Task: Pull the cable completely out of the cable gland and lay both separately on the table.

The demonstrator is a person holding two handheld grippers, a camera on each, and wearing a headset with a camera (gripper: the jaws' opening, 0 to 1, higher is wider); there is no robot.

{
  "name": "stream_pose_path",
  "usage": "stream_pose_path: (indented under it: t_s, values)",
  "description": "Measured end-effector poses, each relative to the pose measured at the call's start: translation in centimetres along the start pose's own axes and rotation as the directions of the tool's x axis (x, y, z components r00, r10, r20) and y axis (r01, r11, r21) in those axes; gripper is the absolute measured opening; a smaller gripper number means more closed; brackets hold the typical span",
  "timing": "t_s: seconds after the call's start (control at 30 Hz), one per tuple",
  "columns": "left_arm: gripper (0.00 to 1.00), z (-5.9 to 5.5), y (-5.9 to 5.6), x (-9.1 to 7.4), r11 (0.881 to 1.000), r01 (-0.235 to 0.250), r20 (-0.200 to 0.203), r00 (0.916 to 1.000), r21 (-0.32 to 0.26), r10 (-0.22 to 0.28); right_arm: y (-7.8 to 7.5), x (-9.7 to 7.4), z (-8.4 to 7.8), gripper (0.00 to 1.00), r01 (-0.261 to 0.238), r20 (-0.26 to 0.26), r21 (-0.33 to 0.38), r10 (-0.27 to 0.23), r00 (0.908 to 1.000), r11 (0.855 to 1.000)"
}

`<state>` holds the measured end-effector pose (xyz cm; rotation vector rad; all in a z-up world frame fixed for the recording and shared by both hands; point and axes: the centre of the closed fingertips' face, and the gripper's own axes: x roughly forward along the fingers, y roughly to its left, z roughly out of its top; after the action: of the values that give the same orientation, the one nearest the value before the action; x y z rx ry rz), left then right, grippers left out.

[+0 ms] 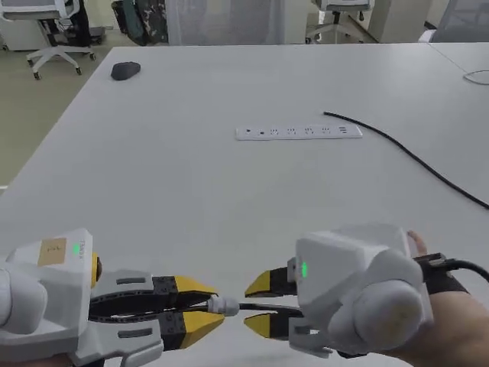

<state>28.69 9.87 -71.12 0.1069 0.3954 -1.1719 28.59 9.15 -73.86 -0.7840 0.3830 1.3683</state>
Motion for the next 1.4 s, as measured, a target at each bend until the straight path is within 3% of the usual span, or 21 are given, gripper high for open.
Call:
stream_pose_path:
  t_s: [0.13,0.37,0.83,1.13,1.27,1.4]
  values:
    - [0.15,-0.1,-0.2,-0.2,1.0,-0.006,0.001,1.0,0.0,0.006,0.3,0.2,0.7,0.0,-0.007,0.009,-0.016,0.007,0.9999,1.0]
    - [0.15,-0.2,-0.2,-0.8,1.0,-0.025,0.024,0.9994,-0.012,0.025,0.3,0.2,0.7,0.0,-0.003,-0.005,-0.001,0.003,1.0,1.0]
    - [0.15,-0.3,1.0,-4.0,0.994,-0.108,0.05,0.9928,-0.003,0.108,-1.7,-1.5,-2.3,0.0,0.048,-0.09,-0.008,-0.048,0.9947,0.999]
    - [0.15,-2.1,1.4,-6.8,0.98,-0.19,0.065,0.9789,-0.058,0.194,-2.0,-1.6,-2.6,0.0,0.038,-0.108,-0.004,-0.039,0.9934,0.999]
    - [0.15,-2.8,1.7,-8.3,0.967,-0.24,0.072,0.9666,-0.081,0.246,-2.1,-1.1,-2.4,0.0,0.028,-0.128,-0.021,-0.03,0.9914,0.999]
    - [0.15,-3.9,2.1,-10.4,0.946,-0.297,0.085,0.9472,-0.131,0.309,-2.8,-0.9,-2.5,0.0,0.028,-0.138,-0.02,-0.031,0.9899,0.999]
